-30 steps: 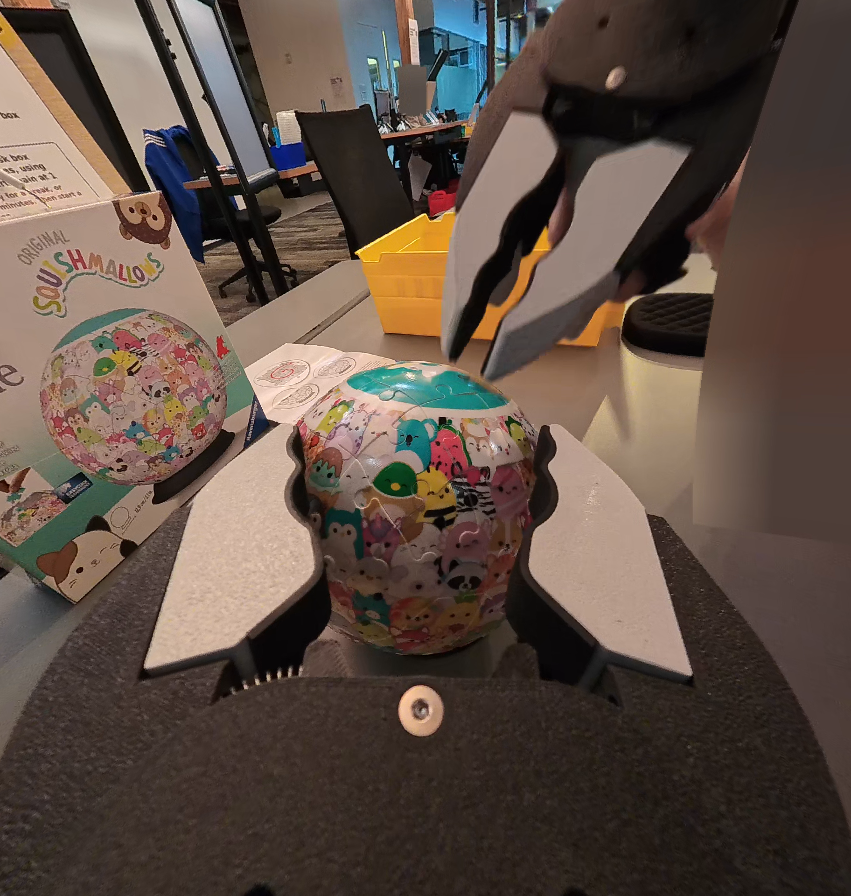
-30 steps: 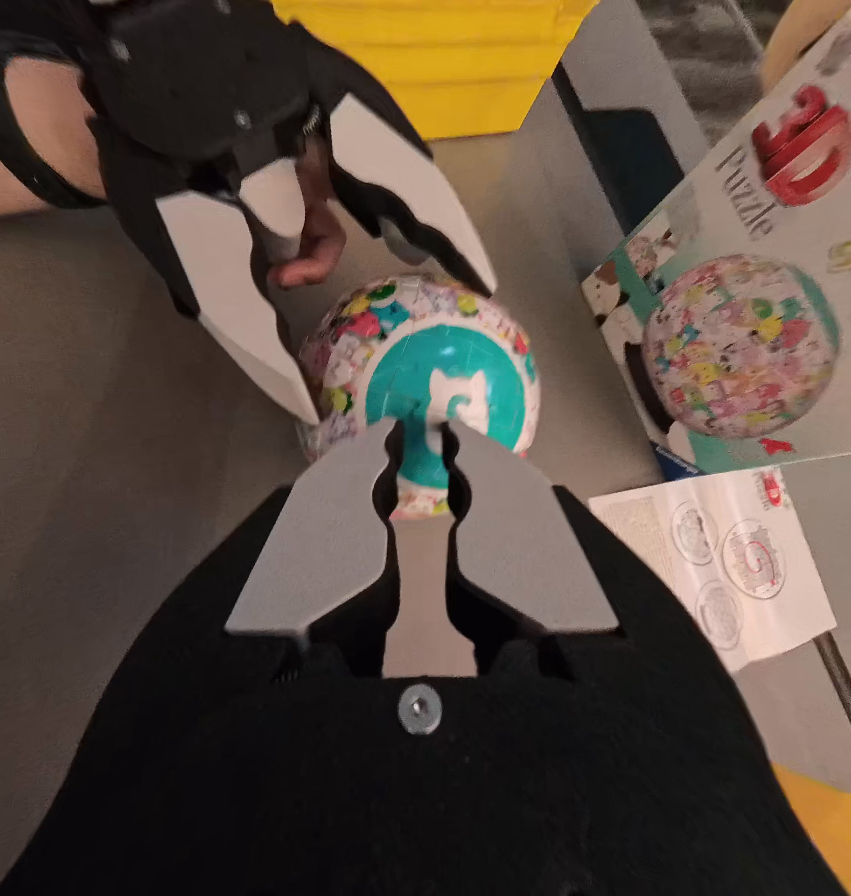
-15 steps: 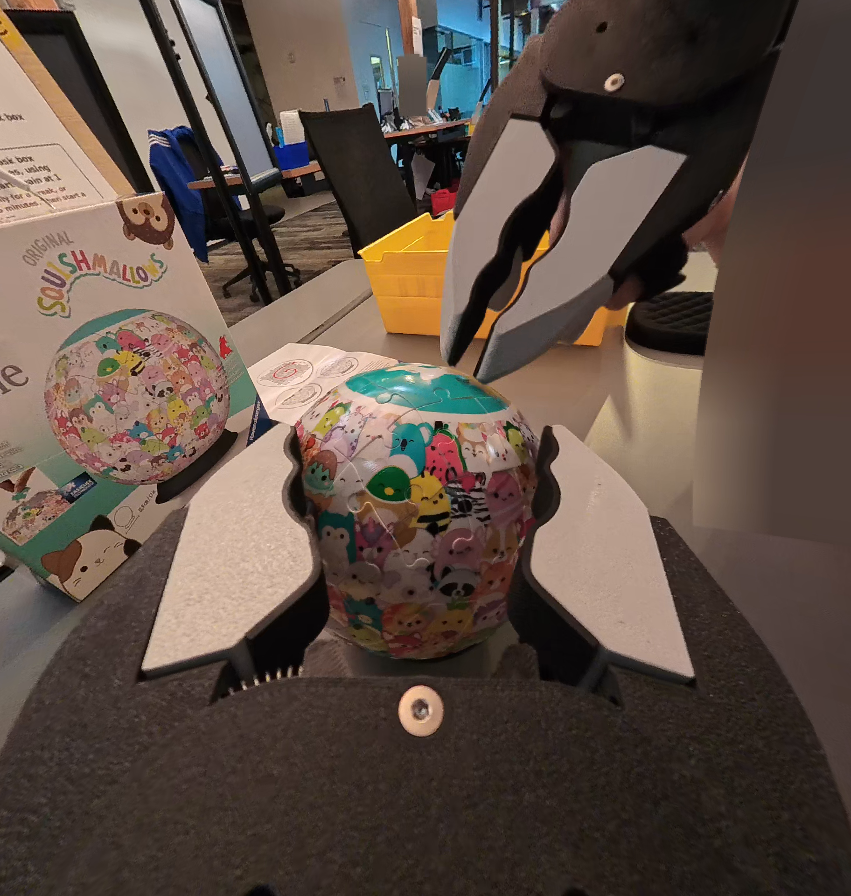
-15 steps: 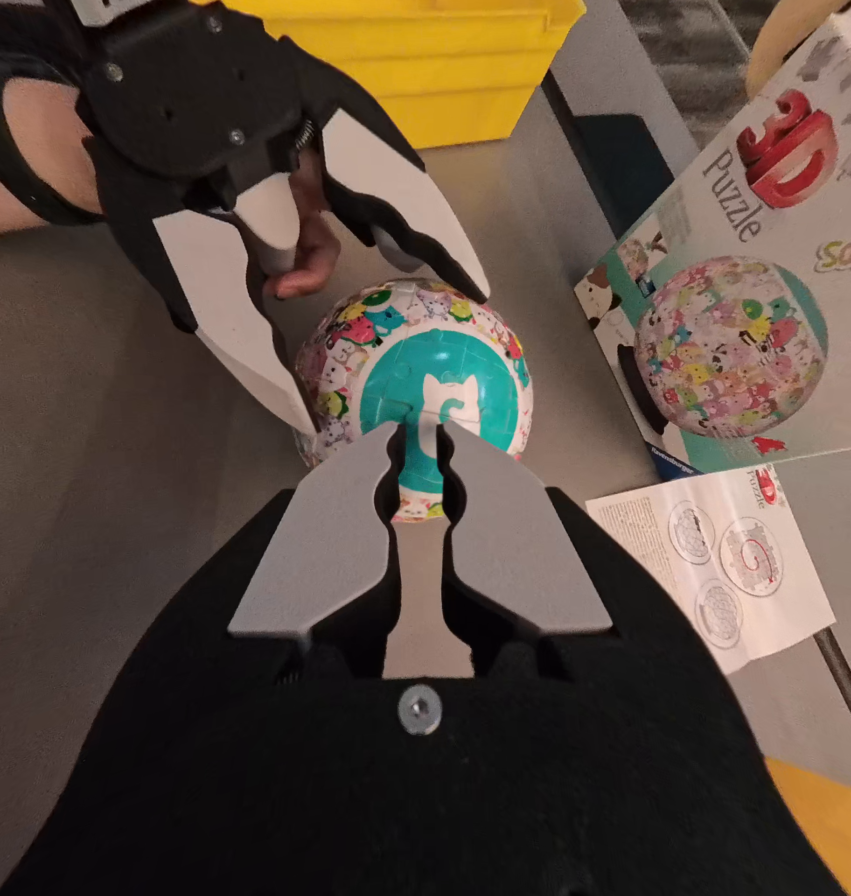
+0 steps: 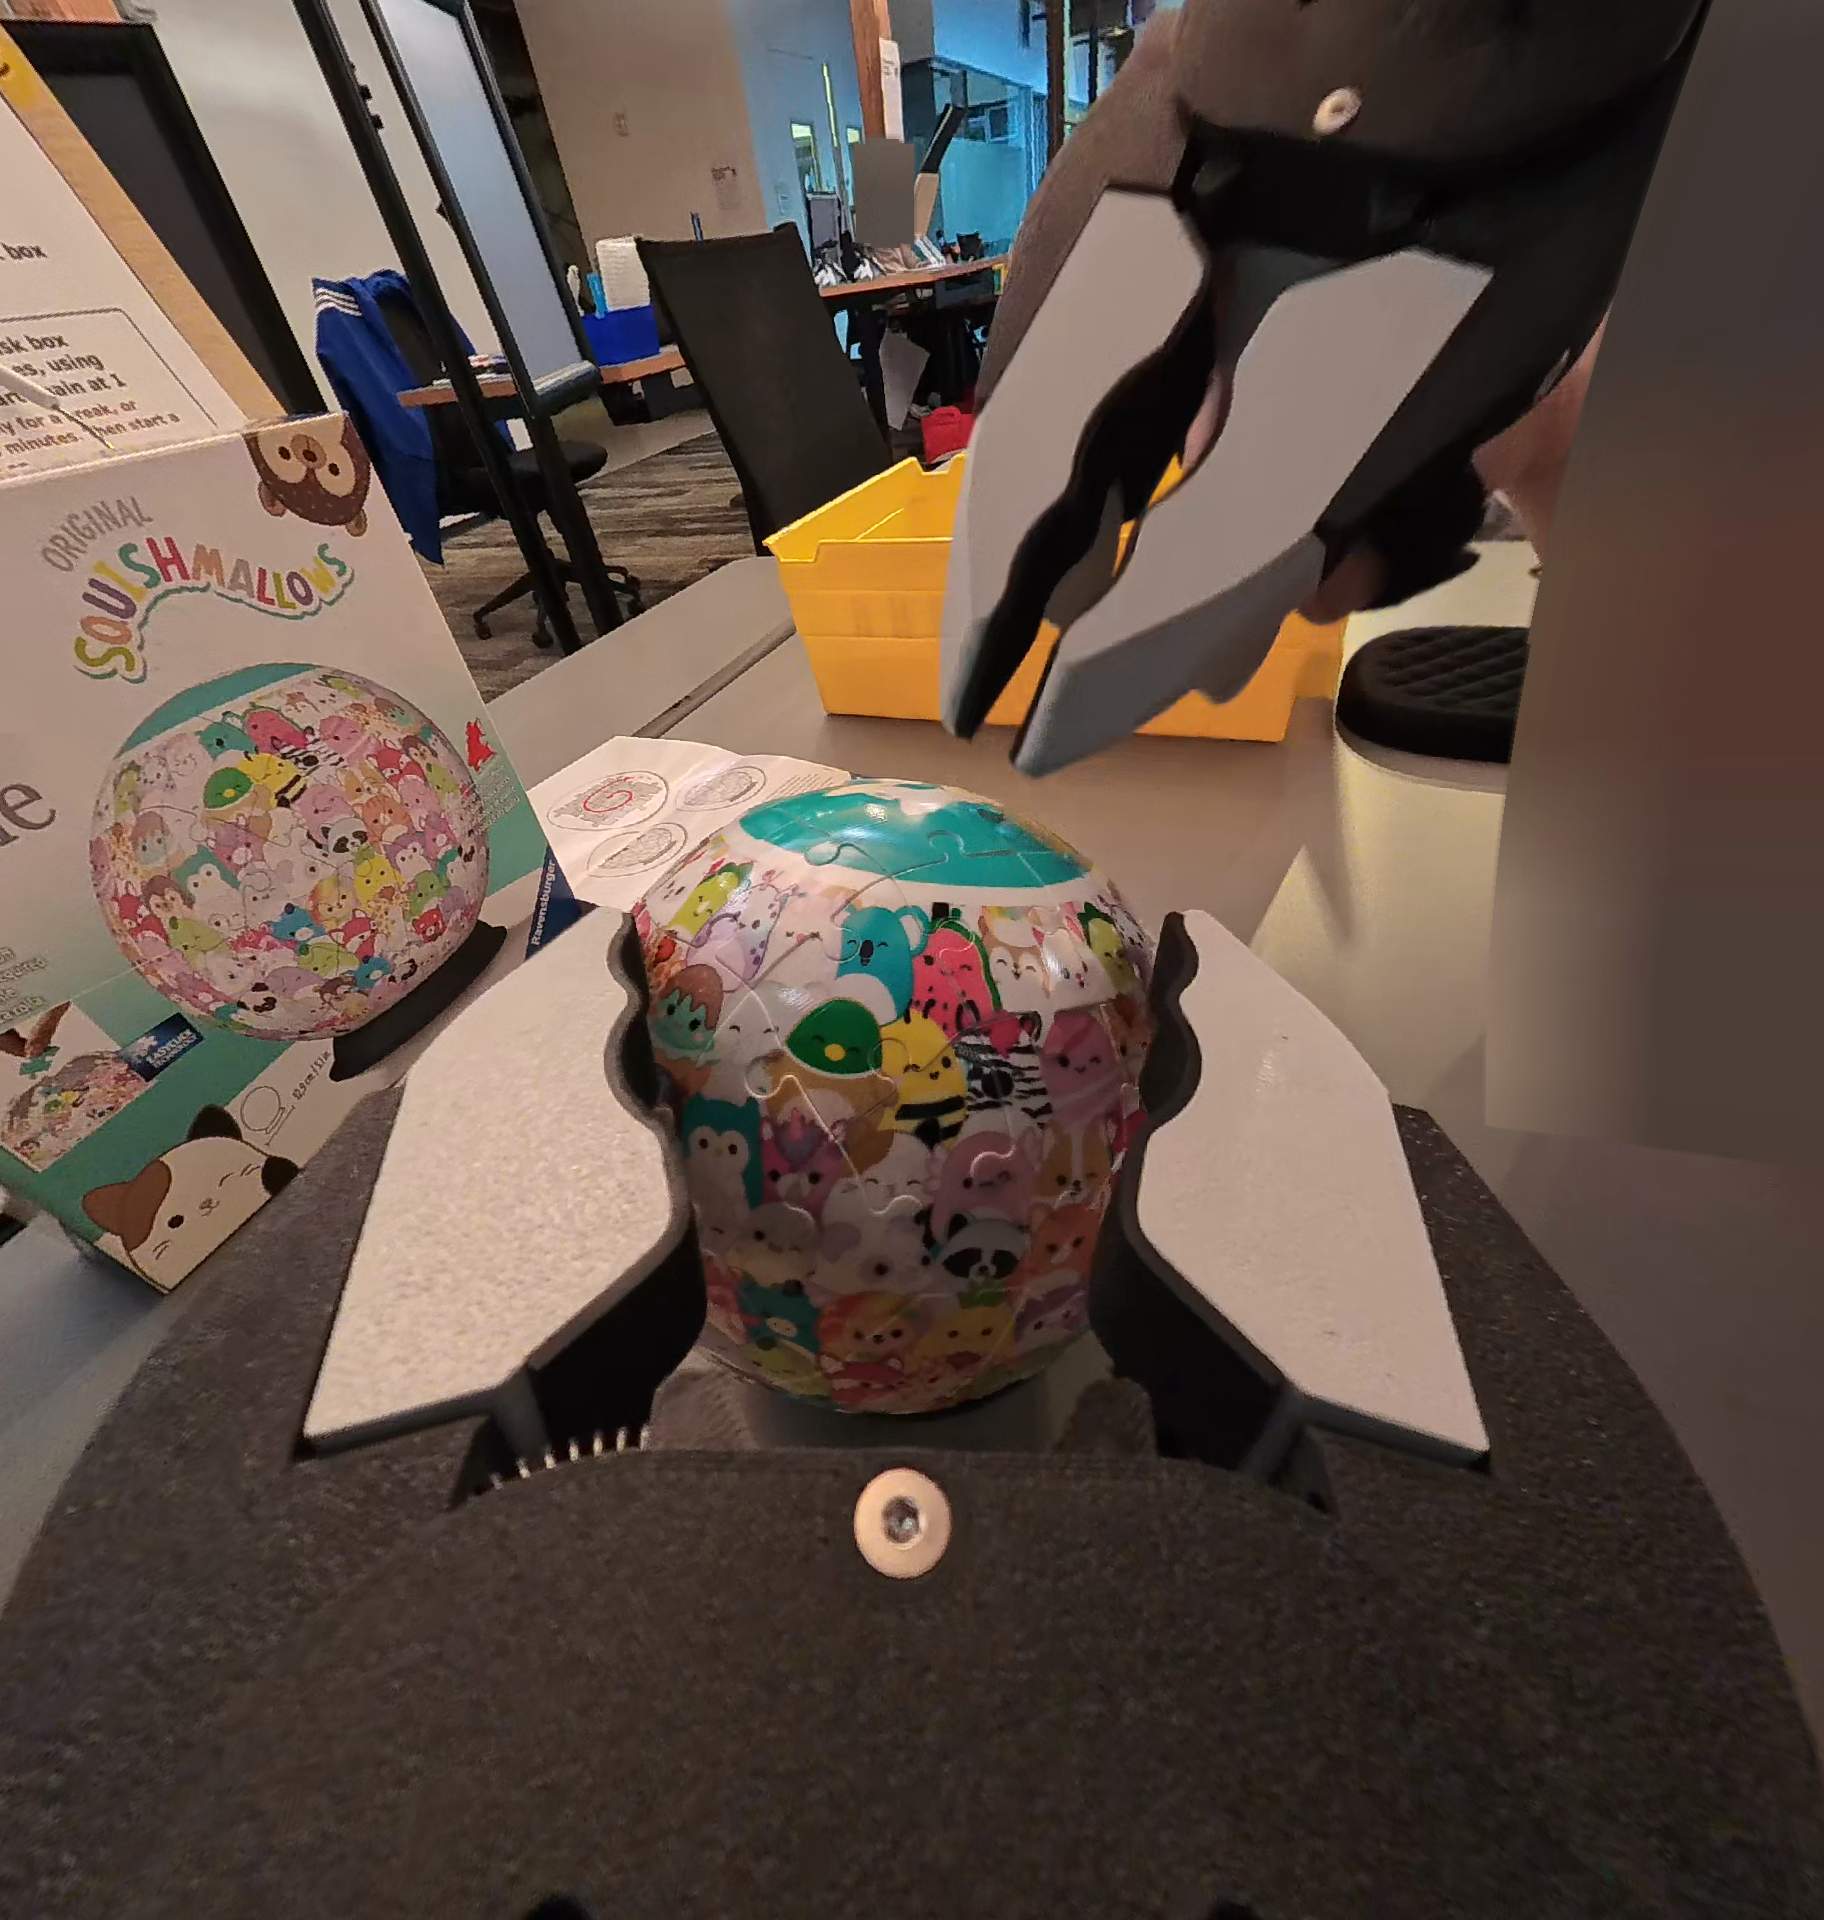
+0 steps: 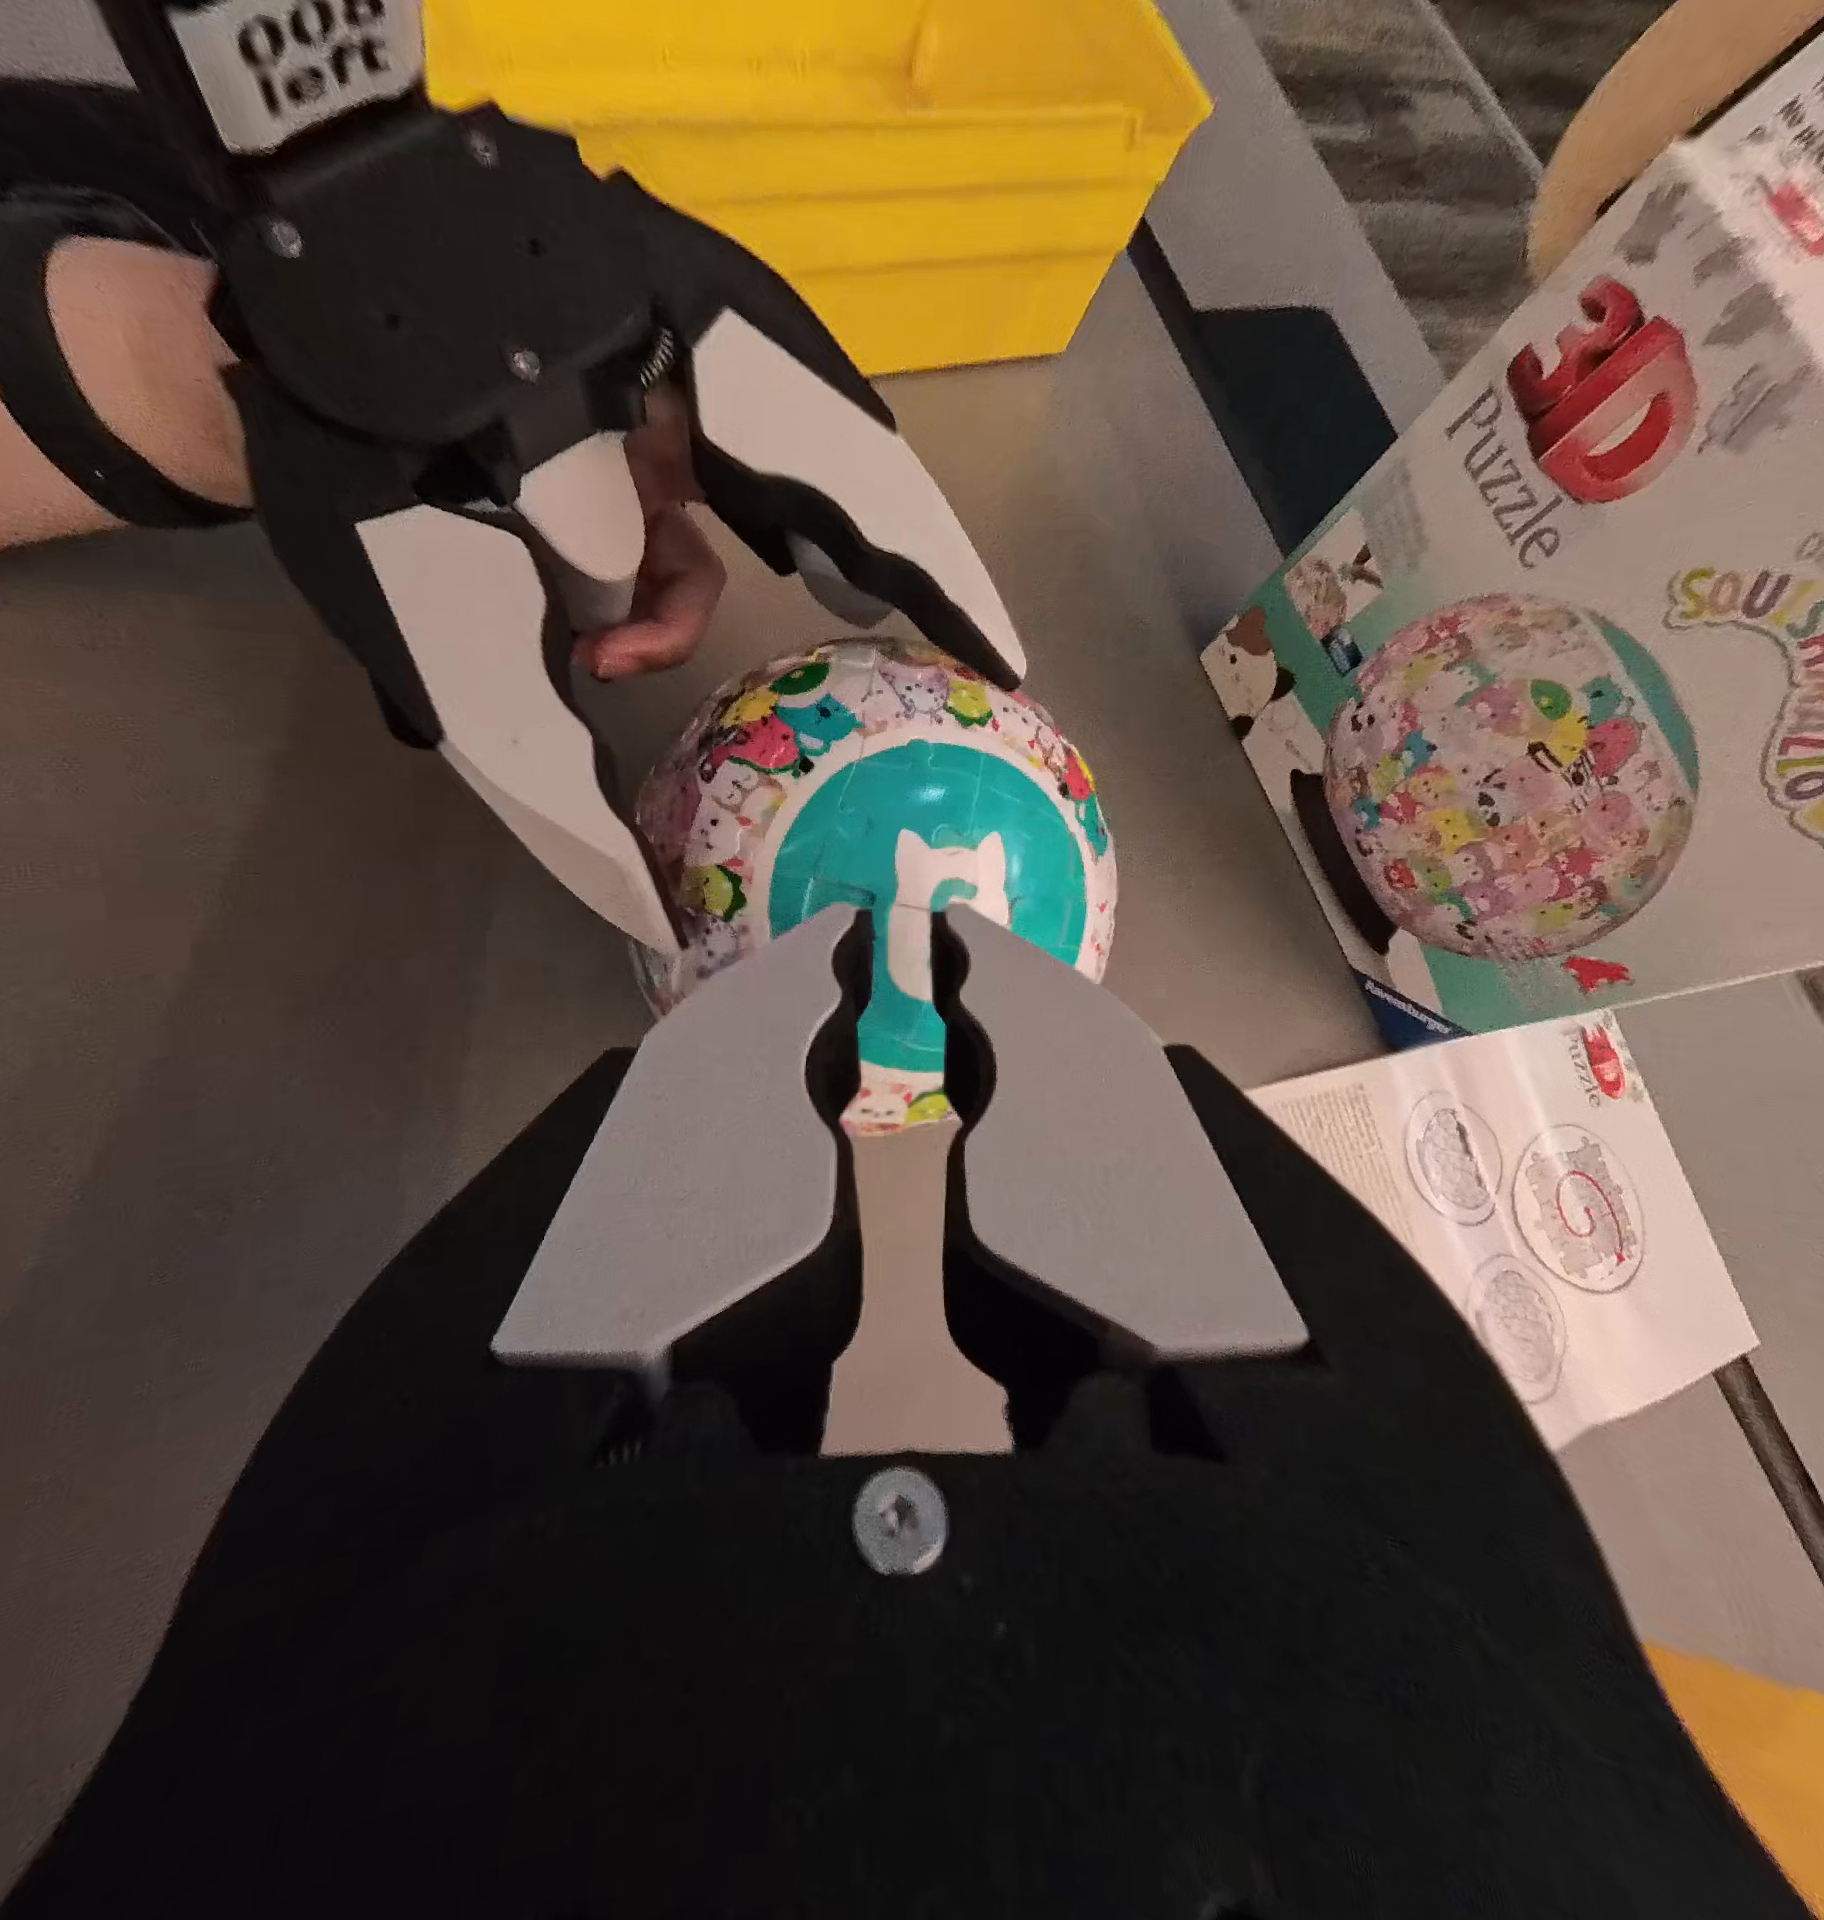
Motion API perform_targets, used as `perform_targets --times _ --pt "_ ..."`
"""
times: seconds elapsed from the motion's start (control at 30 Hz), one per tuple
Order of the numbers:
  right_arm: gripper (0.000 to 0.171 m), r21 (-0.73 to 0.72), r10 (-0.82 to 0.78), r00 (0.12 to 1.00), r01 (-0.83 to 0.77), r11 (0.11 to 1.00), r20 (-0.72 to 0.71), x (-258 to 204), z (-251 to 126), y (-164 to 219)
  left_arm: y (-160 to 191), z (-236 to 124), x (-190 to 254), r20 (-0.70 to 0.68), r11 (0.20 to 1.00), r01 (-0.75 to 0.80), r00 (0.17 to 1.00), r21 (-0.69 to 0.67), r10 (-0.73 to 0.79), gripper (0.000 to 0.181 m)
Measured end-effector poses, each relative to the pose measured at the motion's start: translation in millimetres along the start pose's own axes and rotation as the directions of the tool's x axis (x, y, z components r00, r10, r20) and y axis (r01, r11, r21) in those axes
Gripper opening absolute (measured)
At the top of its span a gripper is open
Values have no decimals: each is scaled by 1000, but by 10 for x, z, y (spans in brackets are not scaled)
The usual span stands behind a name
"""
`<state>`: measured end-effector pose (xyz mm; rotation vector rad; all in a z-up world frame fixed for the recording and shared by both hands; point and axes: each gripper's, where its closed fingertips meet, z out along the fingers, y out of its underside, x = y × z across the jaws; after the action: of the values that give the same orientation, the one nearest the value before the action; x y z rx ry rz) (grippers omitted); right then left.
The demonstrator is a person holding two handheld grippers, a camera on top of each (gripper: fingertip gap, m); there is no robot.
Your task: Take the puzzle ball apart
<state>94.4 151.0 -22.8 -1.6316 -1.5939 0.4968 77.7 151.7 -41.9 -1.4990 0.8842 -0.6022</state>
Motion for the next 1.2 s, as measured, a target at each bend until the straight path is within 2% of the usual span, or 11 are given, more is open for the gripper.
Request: perform_targets --times 0.17,0.23,0.3,0.33,0.47,0.6,0.73,0.87,0.97,1.13,1.2 --pt "12 -53 0 1000 1 999 14 2 96 48 -3 0 -2 -2 1000 1 1000 1 -1 92" --pt "7 20 -2 1000 2 1000 6 -11 18 -64 -2 -2 2 -2 1000 -2 1000 1 2 91" --pt "16 -74 7 1000 -5 997 30 -84 79 120 -3 3 5 -2 1000 -3 1000 1 3 91" --pt "9 -31 10 999 -9 999 33 -92 75 60 2 6 -7 5 1000 -1 1000 -4 1 94" --pt "11 0 10 1000 -10 1000 27 -83 -26 -24 -2 -1 -2 0 1000 -1 1000 0 1 92" --pt "15 -99 -1 1000 3 995 24 -73 73 158 0 0 -20 10 1000 -2 1000 0 2 93" --pt "10 -32 7 1000 -6 999 26 -71 -11 43 0 -2 -17 9 1000 -3 1000 2 3 92" --pt "12 -95 -12 1000 14 995 17 -62 78 125 -1 5 -19 9 1000 -3 1000 1 3 94" --pt "10 -28 10 1000 -10 1000 12 -40 -53 16 1 2 -14 8 1000 -6 1000 1 6 93" --pt "12 -101 17 1000 -15 995 15 -8 66 148 1 5 -29 14 1000 -4 1000 1 4 94" --pt "12 -49 17 1000 -17 999 -5 29 -48 52 1 1 -23 12 1000 -3 1000 0 3 93"
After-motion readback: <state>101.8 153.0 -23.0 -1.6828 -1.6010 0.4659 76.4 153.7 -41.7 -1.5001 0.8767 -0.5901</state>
